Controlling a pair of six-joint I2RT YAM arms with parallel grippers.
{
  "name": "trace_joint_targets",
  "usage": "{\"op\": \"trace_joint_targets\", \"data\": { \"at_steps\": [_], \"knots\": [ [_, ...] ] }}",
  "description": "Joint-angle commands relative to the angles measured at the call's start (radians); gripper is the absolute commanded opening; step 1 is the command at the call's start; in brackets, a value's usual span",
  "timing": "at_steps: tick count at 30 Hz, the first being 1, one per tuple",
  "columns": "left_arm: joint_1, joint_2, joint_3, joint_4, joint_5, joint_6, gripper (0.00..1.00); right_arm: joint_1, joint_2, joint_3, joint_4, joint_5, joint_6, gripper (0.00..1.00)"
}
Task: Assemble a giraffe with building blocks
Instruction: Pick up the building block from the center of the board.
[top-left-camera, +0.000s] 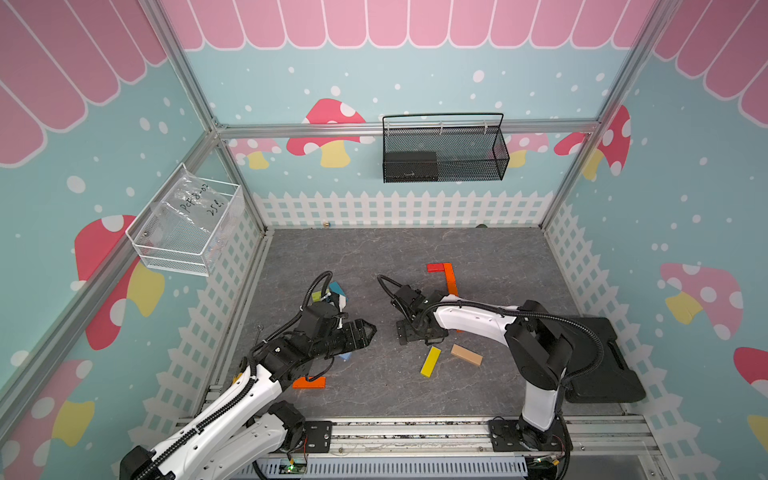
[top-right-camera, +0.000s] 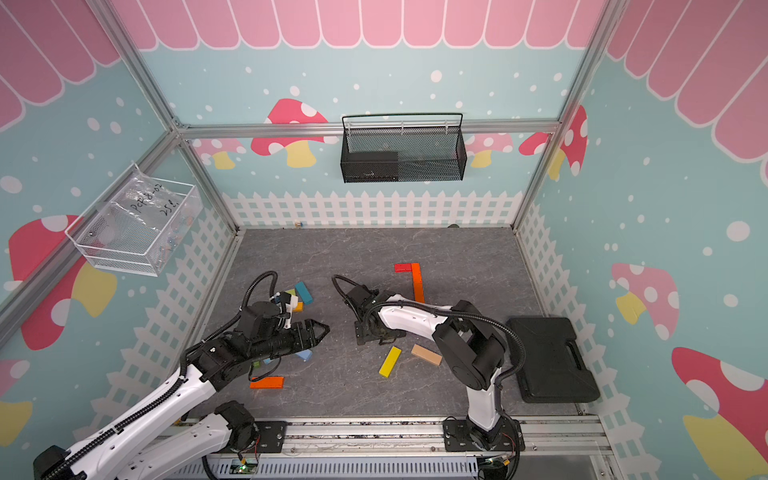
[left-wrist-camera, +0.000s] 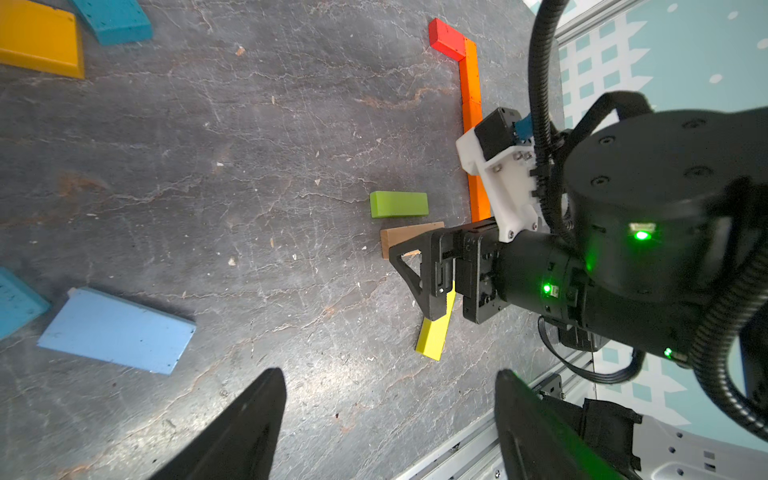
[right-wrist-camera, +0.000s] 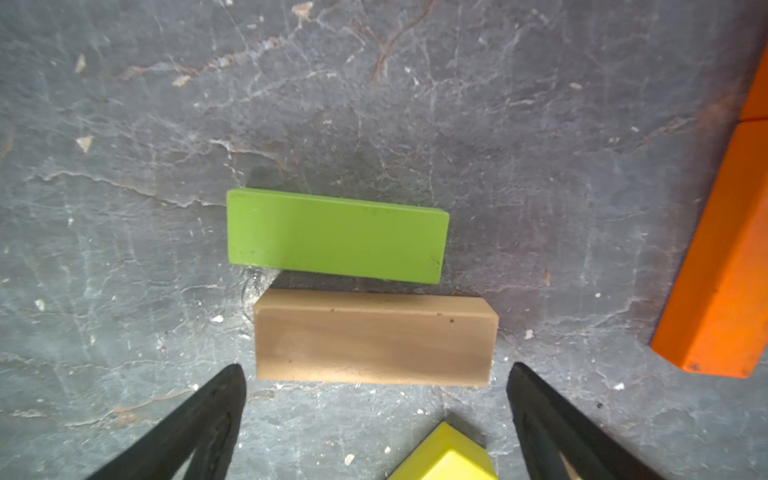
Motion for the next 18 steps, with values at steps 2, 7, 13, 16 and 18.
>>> {"op": "trace_joint_targets", "data": {
  "at_steps": [2,7,13,16,18],
  "knots": [
    [0.012,-0.008,-0.013,-0.012,0.010,-0.002,0.82,-0.013,0.047,0.014,0.002,-0.022,0.006,1.00],
    [0.018,-0.006,-0.012,-0.013,0.015,0.003,0.82,-0.016,0.065,0.018,0.011,-0.032,0.003,1.00],
    [0.022,-0.003,-0.009,-0.013,0.019,0.004,0.82,-0.018,0.070,0.015,0.015,-0.032,0.001,0.94],
    [0.021,-0.004,-0.010,-0.014,0.020,0.005,0.82,-0.021,0.059,0.008,0.017,-0.026,0.003,0.87],
    [0.023,-0.003,-0.008,-0.014,0.024,0.008,0.82,-0.024,0.046,0.004,0.017,-0.028,0.003,0.84]
  ]
}}
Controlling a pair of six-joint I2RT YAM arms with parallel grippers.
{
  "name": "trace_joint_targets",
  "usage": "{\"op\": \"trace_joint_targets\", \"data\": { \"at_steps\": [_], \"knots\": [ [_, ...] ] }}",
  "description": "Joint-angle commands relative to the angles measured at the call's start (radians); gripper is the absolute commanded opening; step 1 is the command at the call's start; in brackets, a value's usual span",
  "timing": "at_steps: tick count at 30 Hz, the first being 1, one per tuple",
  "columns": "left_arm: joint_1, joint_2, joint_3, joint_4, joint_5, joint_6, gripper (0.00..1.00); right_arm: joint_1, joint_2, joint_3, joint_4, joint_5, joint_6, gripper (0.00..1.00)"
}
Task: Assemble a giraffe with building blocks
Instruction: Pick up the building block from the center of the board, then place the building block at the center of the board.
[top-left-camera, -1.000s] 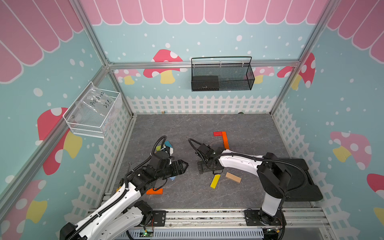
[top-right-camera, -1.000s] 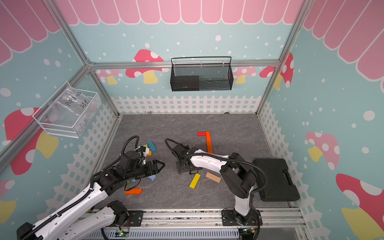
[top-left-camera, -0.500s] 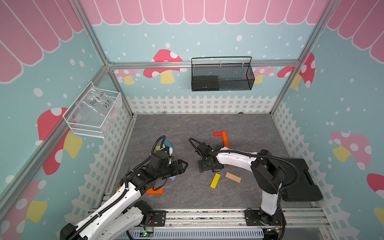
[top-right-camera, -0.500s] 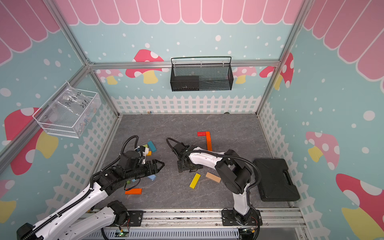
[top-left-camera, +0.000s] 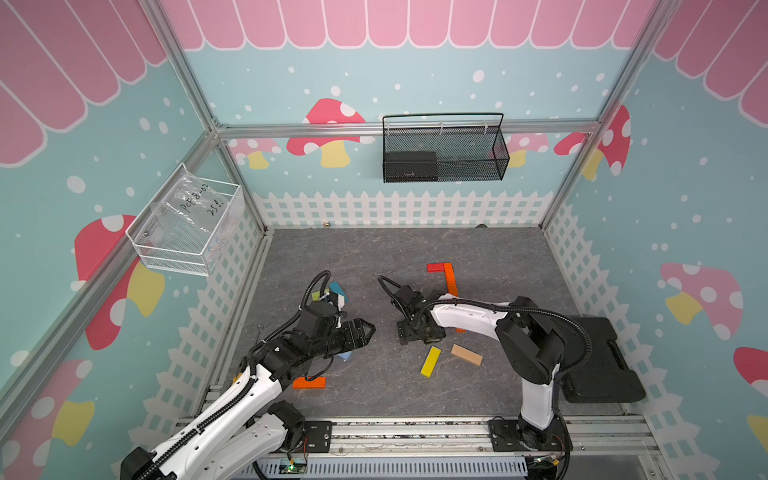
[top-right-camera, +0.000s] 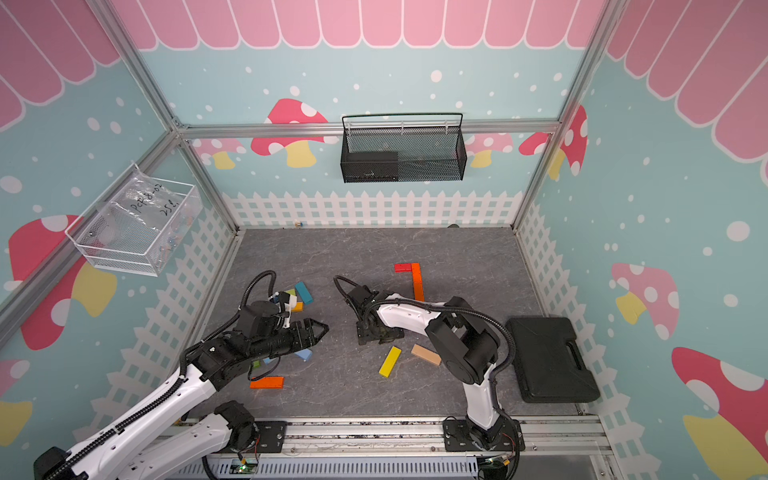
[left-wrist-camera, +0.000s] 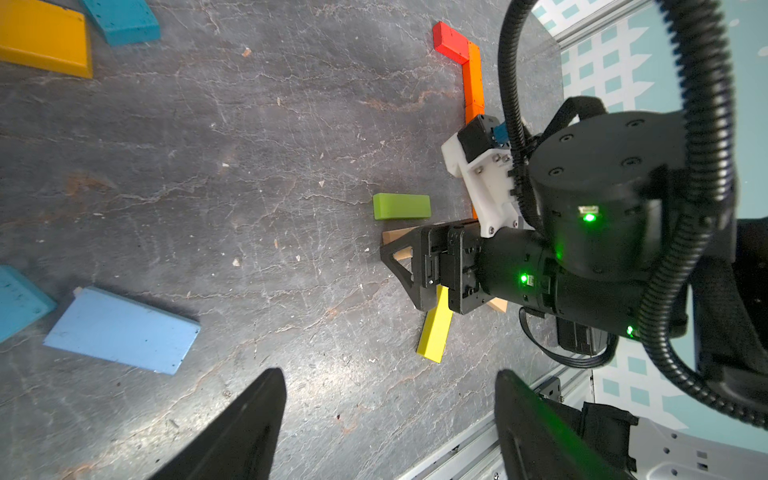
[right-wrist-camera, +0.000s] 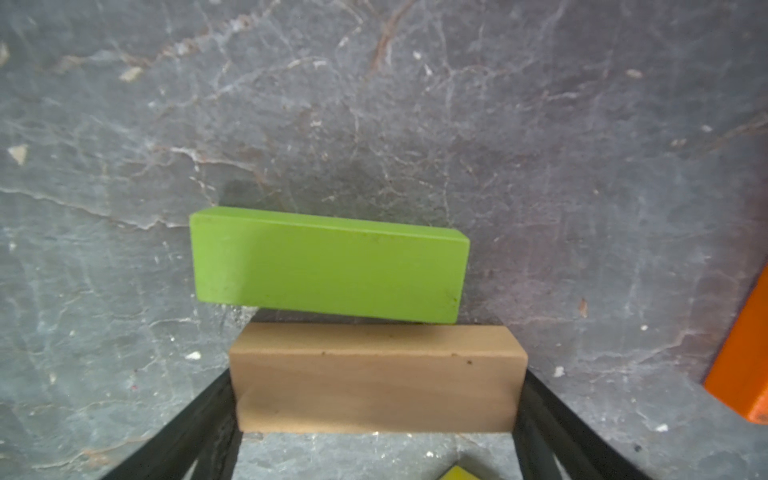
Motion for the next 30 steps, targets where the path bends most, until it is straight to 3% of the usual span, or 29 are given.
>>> {"op": "trace_joint_targets", "data": {
  "at_steps": [1,8,15,23,30],
  "knots": [
    [0.007,0.000,-0.005,-0.012,0.016,0.009,0.82,-0.010,-0.009,-0.002,-0.008,0.004,0.008,0.84],
    [-0.008,0.039,0.006,0.037,0.097,0.028,0.82,-0.015,-0.102,-0.007,-0.044,0.015,0.006,0.84],
    [-0.114,0.132,0.026,0.125,0.092,0.007,0.82,-0.055,-0.257,-0.041,-0.120,0.042,-0.007,0.84],
    [-0.171,0.243,0.055,0.236,0.112,-0.018,0.82,-0.292,-0.493,-0.214,-0.165,0.086,-0.097,0.85],
    [-0.217,0.329,0.097,0.282,0.117,-0.024,0.82,-0.471,-0.546,-0.300,-0.126,0.077,-0.185,0.85]
  ]
}}
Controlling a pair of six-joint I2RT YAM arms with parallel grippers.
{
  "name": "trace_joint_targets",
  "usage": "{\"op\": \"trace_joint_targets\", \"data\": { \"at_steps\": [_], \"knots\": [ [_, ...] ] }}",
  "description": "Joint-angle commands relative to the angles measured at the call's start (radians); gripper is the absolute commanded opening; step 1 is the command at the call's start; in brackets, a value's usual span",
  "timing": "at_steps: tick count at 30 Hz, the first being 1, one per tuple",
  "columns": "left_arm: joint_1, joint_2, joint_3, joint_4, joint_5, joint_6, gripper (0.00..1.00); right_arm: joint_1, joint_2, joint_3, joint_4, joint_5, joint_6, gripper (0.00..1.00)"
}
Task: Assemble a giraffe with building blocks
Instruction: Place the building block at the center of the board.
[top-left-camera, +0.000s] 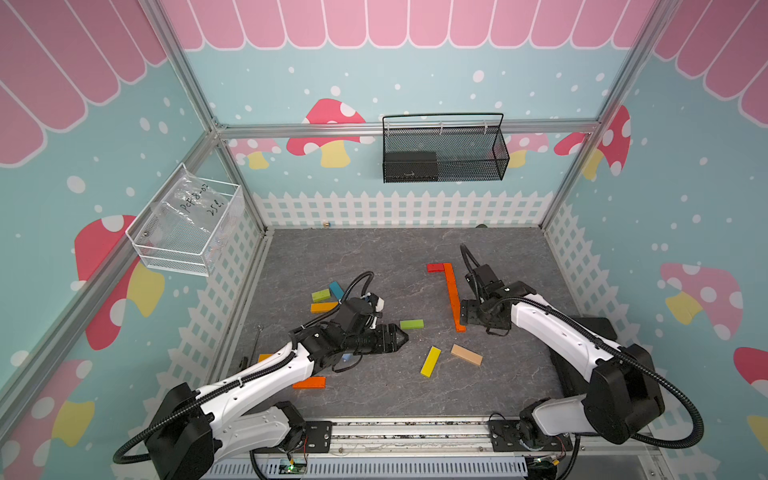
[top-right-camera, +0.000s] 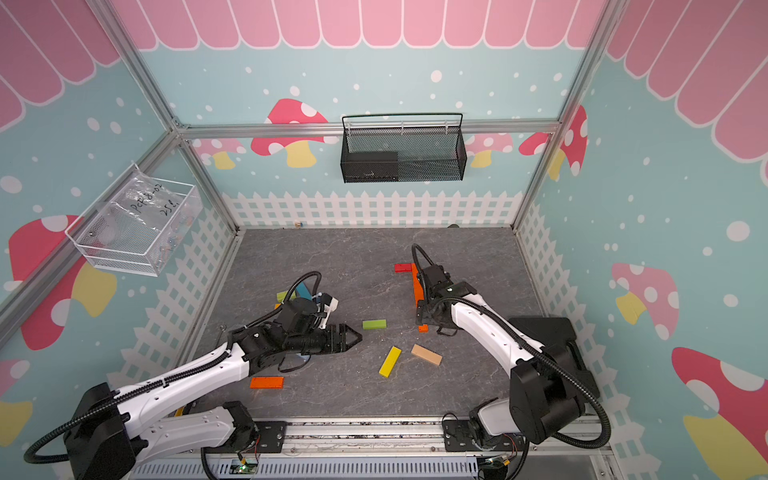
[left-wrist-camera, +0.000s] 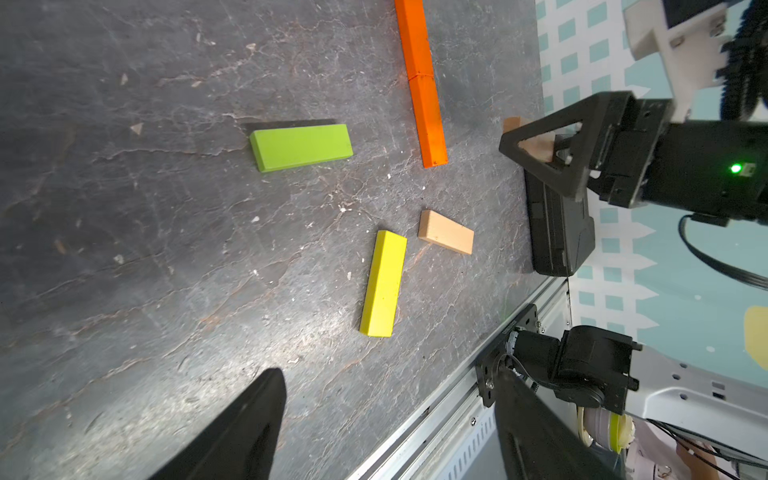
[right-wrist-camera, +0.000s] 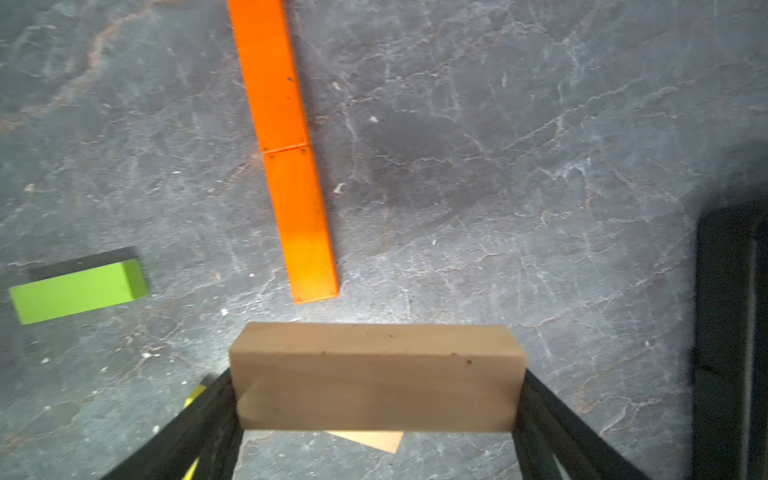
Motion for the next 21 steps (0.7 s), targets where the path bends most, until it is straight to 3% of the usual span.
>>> {"op": "trace_joint_targets", "data": {
  "at_steps": [1,9,21],
  "knots": [
    [-0.020,0.022,0.036,0.052,0.010,-0.013,0.82,-0.058,-0.020,-0.032,0.014,0.003,-0.064,0.85],
    [-0.038,0.057,0.040,0.080,0.012,-0.021,0.81,-0.168,0.029,-0.076,0.100,-0.033,-0.133,0.85],
    [-0.038,0.043,0.058,0.024,-0.013,0.012,0.82,-0.199,0.170,-0.105,0.206,-0.087,-0.168,0.84]
  ]
}}
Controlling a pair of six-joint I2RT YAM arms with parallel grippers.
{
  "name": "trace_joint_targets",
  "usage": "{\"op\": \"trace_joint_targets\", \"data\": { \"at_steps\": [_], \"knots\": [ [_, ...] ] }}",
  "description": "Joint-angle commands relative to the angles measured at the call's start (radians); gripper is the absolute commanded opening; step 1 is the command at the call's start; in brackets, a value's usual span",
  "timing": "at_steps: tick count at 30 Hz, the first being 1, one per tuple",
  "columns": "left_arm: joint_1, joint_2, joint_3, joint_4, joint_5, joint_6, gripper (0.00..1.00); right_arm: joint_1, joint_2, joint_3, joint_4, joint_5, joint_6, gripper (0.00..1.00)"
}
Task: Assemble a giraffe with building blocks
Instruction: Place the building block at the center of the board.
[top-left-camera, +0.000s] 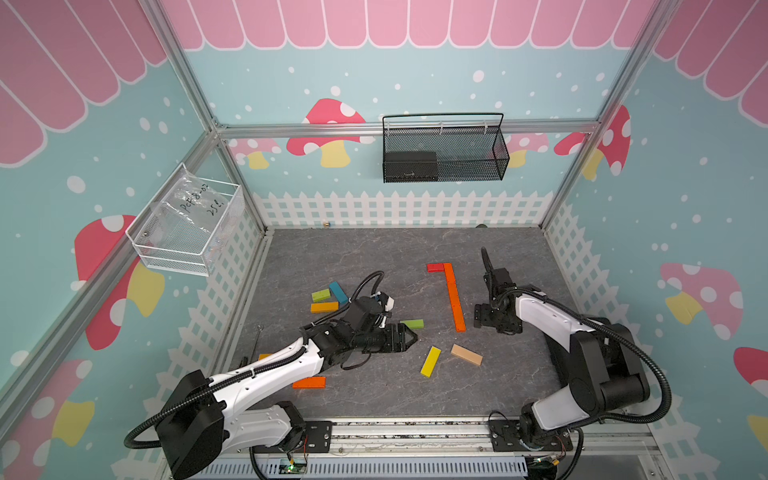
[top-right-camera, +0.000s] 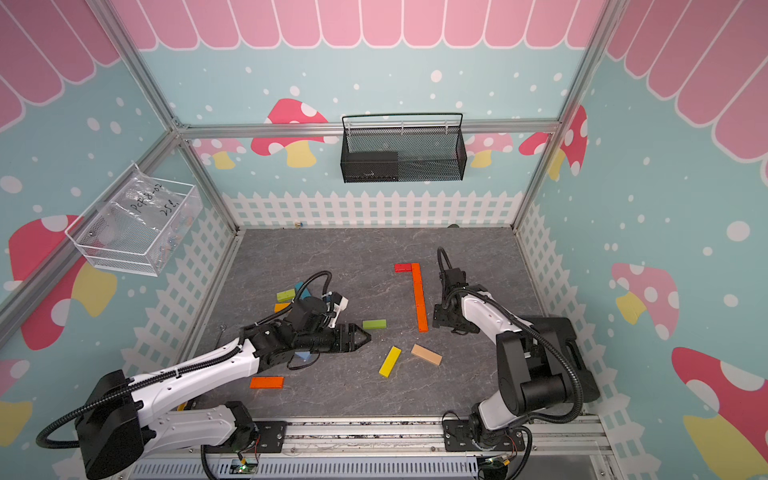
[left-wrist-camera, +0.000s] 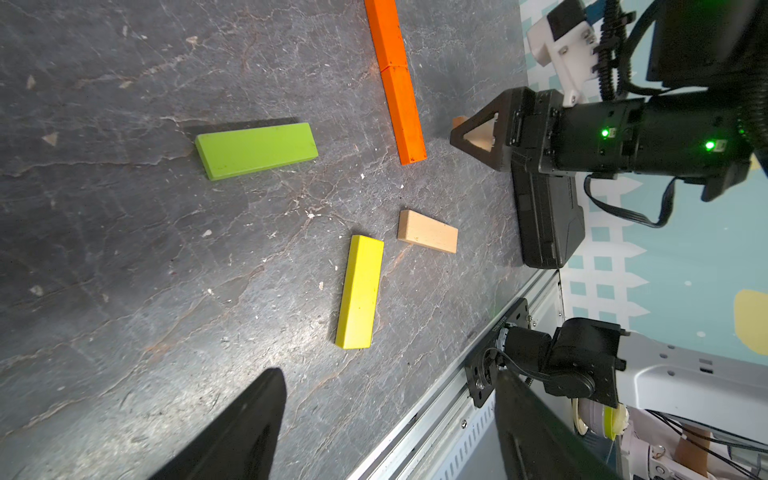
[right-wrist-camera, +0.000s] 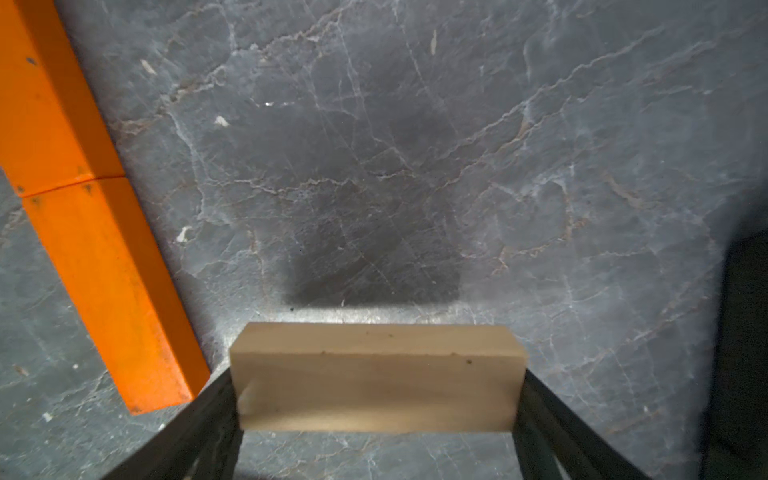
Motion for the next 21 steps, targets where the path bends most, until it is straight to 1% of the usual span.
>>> {"op": "trace_joint_targets", "data": {
  "at_steps": [1,11,13,16,21],
  "knots": [
    [-0.004,-0.012,0.033,-0.023,-0.016,0.016,0.82,-0.007,0.031,-0.016,0.035,-0.016,-0.017,0.84],
    [0.001,-0.014,0.042,-0.053,-0.029,0.032,0.82,-0.021,0.061,-0.062,0.086,-0.025,-0.031,0.85],
    [0.002,-0.013,0.042,-0.055,-0.029,0.032,0.82,-0.022,0.064,-0.062,0.087,-0.026,-0.037,0.89],
    [0.004,-0.012,0.041,-0.056,-0.031,0.031,0.82,-0.022,0.062,-0.060,0.084,-0.026,-0.050,0.99],
    [0.004,-0.009,0.042,-0.056,-0.031,0.034,0.82,-0.022,0.054,-0.045,0.058,-0.018,-0.067,1.00]
  ]
}}
